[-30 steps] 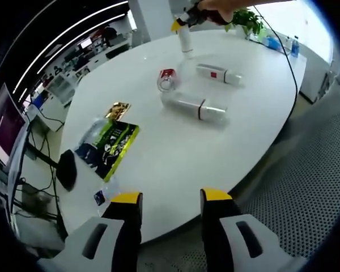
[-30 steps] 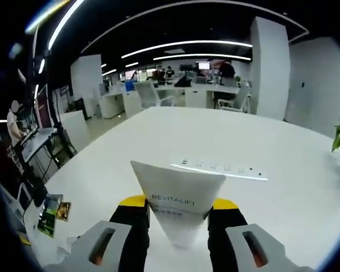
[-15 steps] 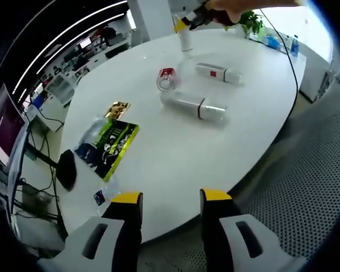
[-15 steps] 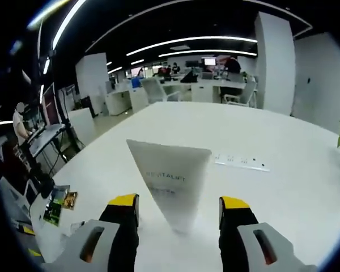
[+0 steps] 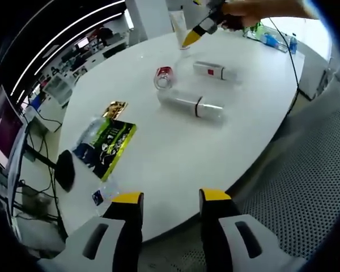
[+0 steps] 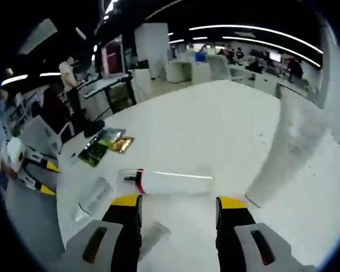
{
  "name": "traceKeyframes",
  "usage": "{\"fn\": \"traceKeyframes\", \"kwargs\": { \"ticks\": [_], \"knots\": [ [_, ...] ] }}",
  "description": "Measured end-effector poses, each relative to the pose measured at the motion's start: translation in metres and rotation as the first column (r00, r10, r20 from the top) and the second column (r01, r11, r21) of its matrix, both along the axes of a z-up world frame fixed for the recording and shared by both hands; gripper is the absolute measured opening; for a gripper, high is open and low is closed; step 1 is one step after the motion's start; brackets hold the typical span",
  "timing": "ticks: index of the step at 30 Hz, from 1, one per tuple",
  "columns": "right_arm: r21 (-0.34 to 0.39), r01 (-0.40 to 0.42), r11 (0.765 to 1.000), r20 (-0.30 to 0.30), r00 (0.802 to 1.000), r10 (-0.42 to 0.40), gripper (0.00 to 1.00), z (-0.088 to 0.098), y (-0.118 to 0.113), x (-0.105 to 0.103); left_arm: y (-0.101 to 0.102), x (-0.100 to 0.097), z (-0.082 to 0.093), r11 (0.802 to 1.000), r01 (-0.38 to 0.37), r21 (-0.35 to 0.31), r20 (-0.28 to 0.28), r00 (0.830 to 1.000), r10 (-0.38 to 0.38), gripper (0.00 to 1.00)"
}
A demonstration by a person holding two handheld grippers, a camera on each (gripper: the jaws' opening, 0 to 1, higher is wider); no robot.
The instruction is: Arrange the skincare products in the storage area until every visible bottle or jar stands upright without overlapping.
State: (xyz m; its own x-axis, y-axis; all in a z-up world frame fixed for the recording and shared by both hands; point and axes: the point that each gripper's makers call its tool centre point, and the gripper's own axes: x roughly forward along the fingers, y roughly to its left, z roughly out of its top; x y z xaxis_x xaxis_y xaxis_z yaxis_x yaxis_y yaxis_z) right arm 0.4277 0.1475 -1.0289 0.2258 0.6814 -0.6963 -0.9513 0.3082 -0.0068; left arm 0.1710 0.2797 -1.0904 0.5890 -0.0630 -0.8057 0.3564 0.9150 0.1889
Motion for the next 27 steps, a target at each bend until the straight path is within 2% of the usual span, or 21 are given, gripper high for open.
{"fn": "traceKeyframes", "kwargs": {
  "ticks": [1,2,4,6,9,10,11,12,14,15,16,17,18,19,20,21,24,27],
  "knots": [
    [-0.010,-0.028,1.000,0.018,0.999,0.029,0.47,0.001,0.003,0.000,0.000,0.000,0.000,1.000,0.000,0.000,0.000,1.000,0.000,0.35],
    [-0.036,-0.099,0.994,0.057,0.993,0.101,0.48,0.002,0.013,-0.001,0.000,0.000,0.000,1.000,0.000,-0.001,0.001,1.000,0.000,0.35],
    [-0.083,-0.180,0.980,0.084,0.979,0.187,0.50,0.000,0.024,0.000,0.001,0.000,0.000,1.000,-0.004,0.000,0.002,1.000,0.004,0.35],
    [-0.132,-0.266,0.955,0.102,0.955,0.280,0.51,-0.002,0.035,0.000,0.001,0.000,0.001,1.000,-0.006,0.000,0.002,1.000,0.006,0.35],
    [-0.235,-0.371,0.899,0.102,0.910,0.402,0.51,-0.016,0.045,0.002,0.002,0.000,0.000,1.000,-0.007,0.001,0.001,1.000,0.007,0.35],
    [-0.267,-0.391,0.881,0.093,0.899,0.428,0.51,-0.021,0.045,0.003,0.002,0.000,0.000,1.000,-0.009,0.002,0.002,1.000,0.009,0.35],
    [-0.296,-0.391,0.872,0.077,0.900,0.430,0.51,-0.028,0.046,0.007,0.003,0.000,0.000,1.000,-0.010,0.003,0.003,1.000,0.010,0.35],
    [-0.332,-0.410,0.850,0.061,0.889,0.453,0.51,-0.033,0.045,0.009,0.003,0.001,0.001,1.000,-0.013,0.001,0.005,1.000,0.013,0.34],
    [-0.386,-0.461,0.799,0.032,0.859,0.511,0.52,-0.039,0.044,0.007,0.003,0.001,0.001,1.000,-0.015,0.002,0.010,1.000,0.015,0.34],
    [-0.438,-0.509,0.741,0.019,0.819,0.574,0.53,-0.042,0.042,0.005,0.003,0.001,0.001,1.000,-0.017,0.002,0.008,1.000,0.017,0.34],
    [-0.466,-0.539,0.702,0.002,0.793,0.610,0.54,-0.045,0.041,0.004,0.004,0.001,0.001,1.000,-0.019,0.002,0.007,1.000,0.019,0.34],
    [-0.505,-0.575,0.643,-0.046,0.763,0.645,0.53,-0.051,0.037,0.001,0.004,0.001,0.002,1.000,-0.020,0.002,0.009,1.000,0.020,0.34],
    [-0.525,-0.598,0.605,-0.069,0.739,0.670,0.52,-0.053,0.035,-0.001,0.004,0.001,0.001,1.000,-0.021,0.001,0.008,1.000,0.021,0.34],
    [-0.550,-0.629,0.549,-0.078,0.693,0.716,0.52,-0.057,0.036,-0.002,0.004,0.001,0.001,1.000,-0.024,0.002,0.006,1.000,0.024,0.34],
    [-0.565,-0.641,0.519,-0.084,0.671,0.737,0.53,-0.059,0.037,-0.002,0.004,0.001,0.001,1.000,-0.025,0.002,0.006,1.000,0.025,0.34],
    [-0.583,-0.656,0.479,-0.103,0.644,0.758,0.53,-0.063,0.037,-0.001,0.004,0.000,0.001,1.000,-0.027,-0.001,0.004,1.000,0.027,0.34],
    [-0.591,-0.679,0.435,-0.136,0.616,0.776,0.52,-0.070,0.043,-0.003,0.002,0.001,0.002,1.000,-0.027,-0.016,0.006,1.000,0.027,0.34],
    [-0.631,-0.684,0.366,-0.166,0.580,0.797,0.50,-0.076,0.042,0.001,0.001,0.001,0.002,1.000,-0.022,-0.016,0.007,1.000,0.022,0.33]
  ]
}}
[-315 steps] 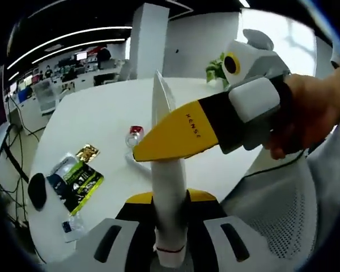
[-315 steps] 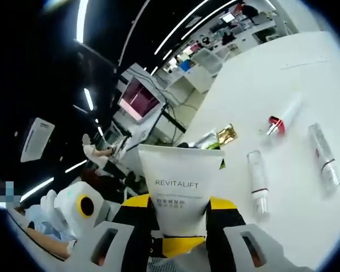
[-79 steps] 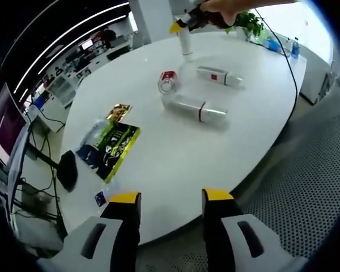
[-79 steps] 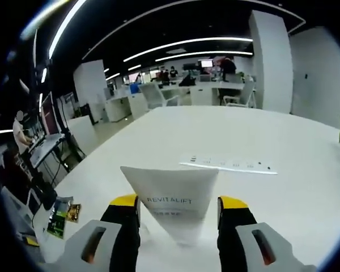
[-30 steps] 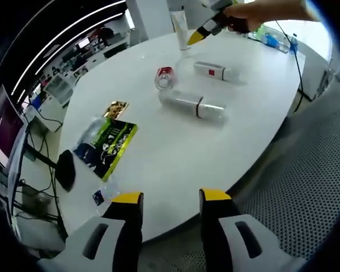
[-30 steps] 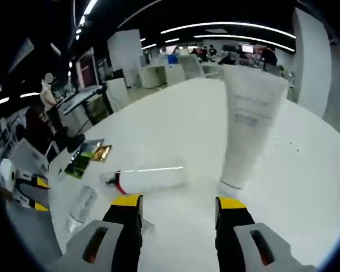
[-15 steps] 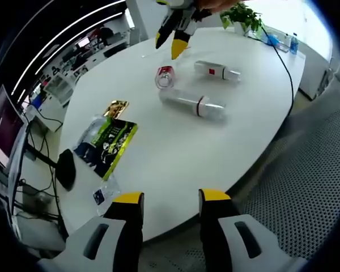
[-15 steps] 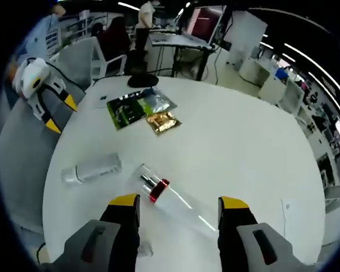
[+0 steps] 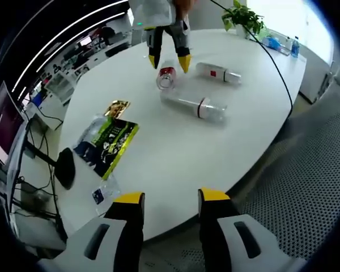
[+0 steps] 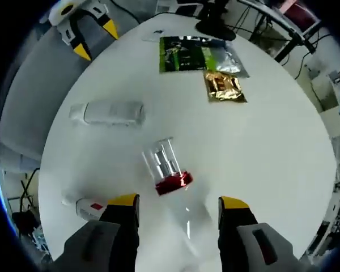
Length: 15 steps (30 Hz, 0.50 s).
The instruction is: Arrange the skincare products in the storage area until every visible bottle or jar stands upright without overlapping.
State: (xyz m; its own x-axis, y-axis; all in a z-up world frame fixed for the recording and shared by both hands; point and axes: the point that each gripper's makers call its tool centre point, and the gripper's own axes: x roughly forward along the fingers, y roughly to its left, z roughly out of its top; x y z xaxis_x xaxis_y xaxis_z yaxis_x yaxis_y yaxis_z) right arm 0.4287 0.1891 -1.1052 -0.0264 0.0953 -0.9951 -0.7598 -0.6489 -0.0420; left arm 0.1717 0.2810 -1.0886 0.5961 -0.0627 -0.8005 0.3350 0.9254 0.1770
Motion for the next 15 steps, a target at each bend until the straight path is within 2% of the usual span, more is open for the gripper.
{"fn": "traceKeyframes", "kwargs": {
  "ticks": [2,7,11,15],
  "knots": [
    [-0.064,-0.080,0.995,0.033,0.996,0.082,0.46,-0.004,-0.003,0.005,0.000,-0.001,-0.001,1.000,-0.001,0.001,-0.004,1.000,0.001,0.33],
    [-0.144,-0.213,0.966,0.039,0.975,0.220,0.38,-0.010,-0.007,0.008,0.001,-0.002,-0.002,1.000,-0.002,-0.005,-0.009,1.000,0.002,0.32],
    [-0.147,-0.219,0.965,0.020,0.974,0.224,0.35,-0.015,-0.003,0.006,-0.001,0.000,0.001,1.000,-0.003,-0.024,0.003,1.000,0.003,0.32],
    [-0.145,-0.212,0.966,0.050,0.974,0.221,0.26,-0.014,0.001,0.009,0.000,-0.002,-0.002,1.000,-0.001,-0.022,-0.013,1.000,0.001,0.31]
  ]
}}
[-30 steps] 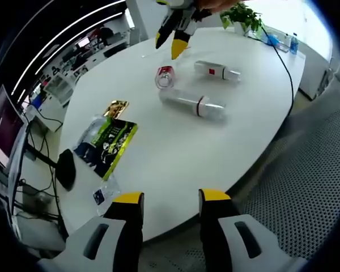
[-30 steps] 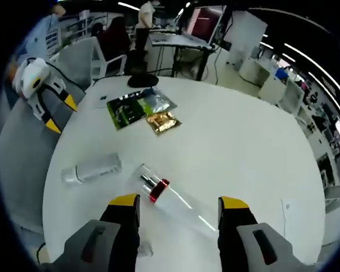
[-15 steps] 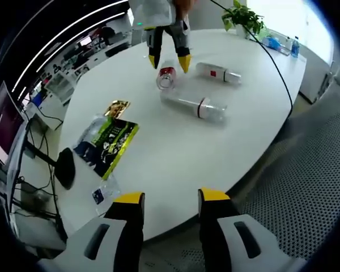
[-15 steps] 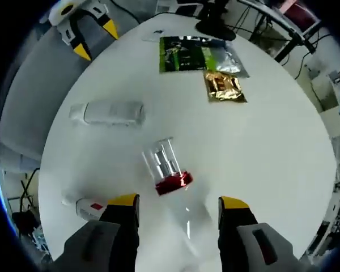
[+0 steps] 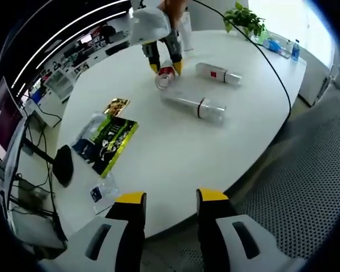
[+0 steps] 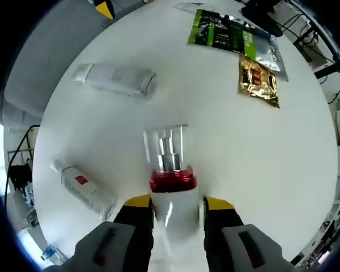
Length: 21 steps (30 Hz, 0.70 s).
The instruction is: Arrange the skincare products in the storage area until every visible bottle or jar stands upright without overlapping.
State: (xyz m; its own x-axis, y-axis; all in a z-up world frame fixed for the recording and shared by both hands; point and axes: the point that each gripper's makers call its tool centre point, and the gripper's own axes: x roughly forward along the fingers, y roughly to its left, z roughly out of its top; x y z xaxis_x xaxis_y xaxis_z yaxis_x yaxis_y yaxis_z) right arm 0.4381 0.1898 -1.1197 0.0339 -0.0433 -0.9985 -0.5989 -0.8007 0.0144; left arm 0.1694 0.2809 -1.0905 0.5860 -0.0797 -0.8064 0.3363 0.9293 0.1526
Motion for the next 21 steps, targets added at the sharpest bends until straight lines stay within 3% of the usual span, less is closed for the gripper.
{"fn": "traceKeyframes", "kwargs": {
  "ticks": [2,3,8,16,18,21],
  "knots": [
    [-0.002,0.004,1.000,0.006,1.000,-0.004,0.23,0.000,-0.001,-0.002,0.000,0.000,0.000,1.000,0.002,0.001,-0.001,1.000,-0.002,0.30],
    [-0.005,-0.038,0.999,0.002,0.999,0.038,0.23,-0.001,-0.002,-0.005,0.000,-0.001,0.000,1.000,0.001,0.001,-0.003,1.000,-0.001,0.30],
    [0.017,0.049,0.999,-0.002,0.999,-0.049,0.22,0.001,-0.001,-0.002,0.000,-0.001,-0.001,1.000,0.002,-0.002,-0.007,1.000,-0.002,0.29],
    [0.103,0.131,0.986,0.008,0.991,-0.132,0.21,0.004,-0.007,0.001,-0.001,-0.001,0.000,1.000,-0.002,-0.011,-0.007,1.000,0.002,0.30],
    [0.152,0.186,0.971,0.000,0.982,-0.188,0.21,0.007,-0.008,-0.001,-0.001,-0.001,0.000,1.000,0.000,-0.010,-0.003,1.000,0.000,0.30],
    [0.201,0.205,0.958,-0.009,0.978,-0.207,0.20,0.013,-0.010,-0.001,-0.001,0.000,0.000,1.000,0.000,-0.011,-0.003,1.000,0.000,0.30]
  ]
}}
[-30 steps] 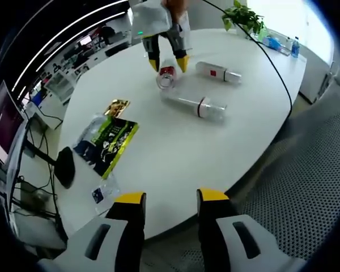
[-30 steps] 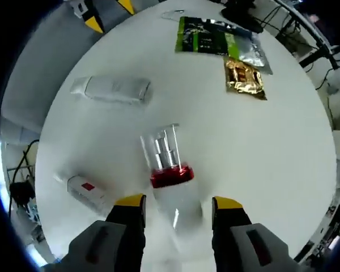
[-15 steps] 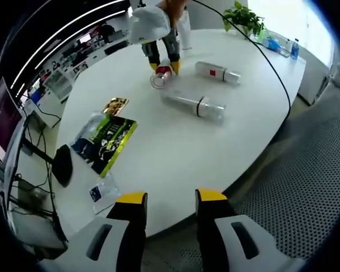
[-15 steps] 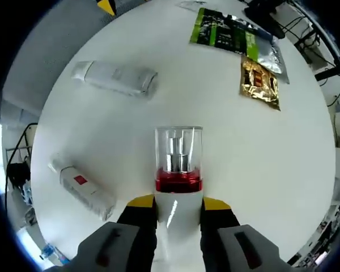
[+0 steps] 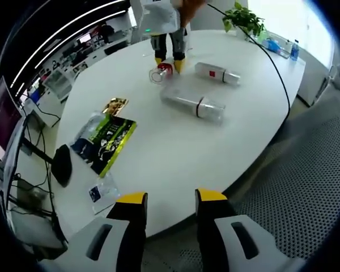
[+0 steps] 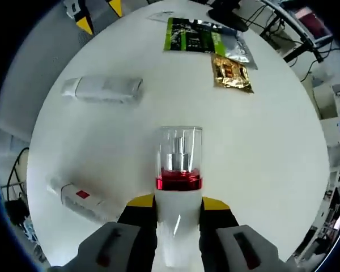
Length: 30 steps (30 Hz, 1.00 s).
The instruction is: Arrange the skincare products in the storage area until every visible bottle or jar stands upright without overlapping.
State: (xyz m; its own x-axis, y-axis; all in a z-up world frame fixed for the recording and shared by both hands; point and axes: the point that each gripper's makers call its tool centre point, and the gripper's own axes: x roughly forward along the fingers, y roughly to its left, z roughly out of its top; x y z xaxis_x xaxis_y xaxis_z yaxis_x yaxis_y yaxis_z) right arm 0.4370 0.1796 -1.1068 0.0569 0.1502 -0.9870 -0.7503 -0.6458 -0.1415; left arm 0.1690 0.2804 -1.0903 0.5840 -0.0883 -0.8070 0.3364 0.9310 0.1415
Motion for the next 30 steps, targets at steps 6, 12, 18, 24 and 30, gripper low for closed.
{"fn": "traceKeyframes", "kwargs": {
  "ticks": [6,12,18,24,30],
  "knots": [
    [0.165,0.154,0.974,-0.051,0.988,-0.147,0.20,0.025,-0.003,0.000,0.000,0.000,0.000,1.000,0.005,0.003,0.003,1.000,-0.005,0.30],
    [0.285,0.289,0.914,-0.104,0.957,-0.271,0.20,0.049,-0.012,0.002,-0.001,0.000,0.000,1.000,0.007,0.000,0.001,1.000,-0.007,0.30],
    [0.420,0.445,0.791,-0.209,0.896,-0.393,0.20,0.085,-0.014,0.002,-0.002,0.003,0.005,1.000,0.001,-0.012,0.026,1.000,-0.001,0.30],
    [0.497,0.677,0.542,-0.496,0.735,-0.463,0.19,0.133,-0.011,-0.010,-0.003,0.003,0.006,1.000,0.004,-0.020,0.031,1.000,-0.003,0.30],
    [0.478,0.811,0.337,-0.701,0.583,-0.411,0.19,0.172,-0.015,-0.026,-0.005,0.007,0.011,0.999,0.001,-0.045,0.063,0.998,0.002,0.32]
  ]
}}
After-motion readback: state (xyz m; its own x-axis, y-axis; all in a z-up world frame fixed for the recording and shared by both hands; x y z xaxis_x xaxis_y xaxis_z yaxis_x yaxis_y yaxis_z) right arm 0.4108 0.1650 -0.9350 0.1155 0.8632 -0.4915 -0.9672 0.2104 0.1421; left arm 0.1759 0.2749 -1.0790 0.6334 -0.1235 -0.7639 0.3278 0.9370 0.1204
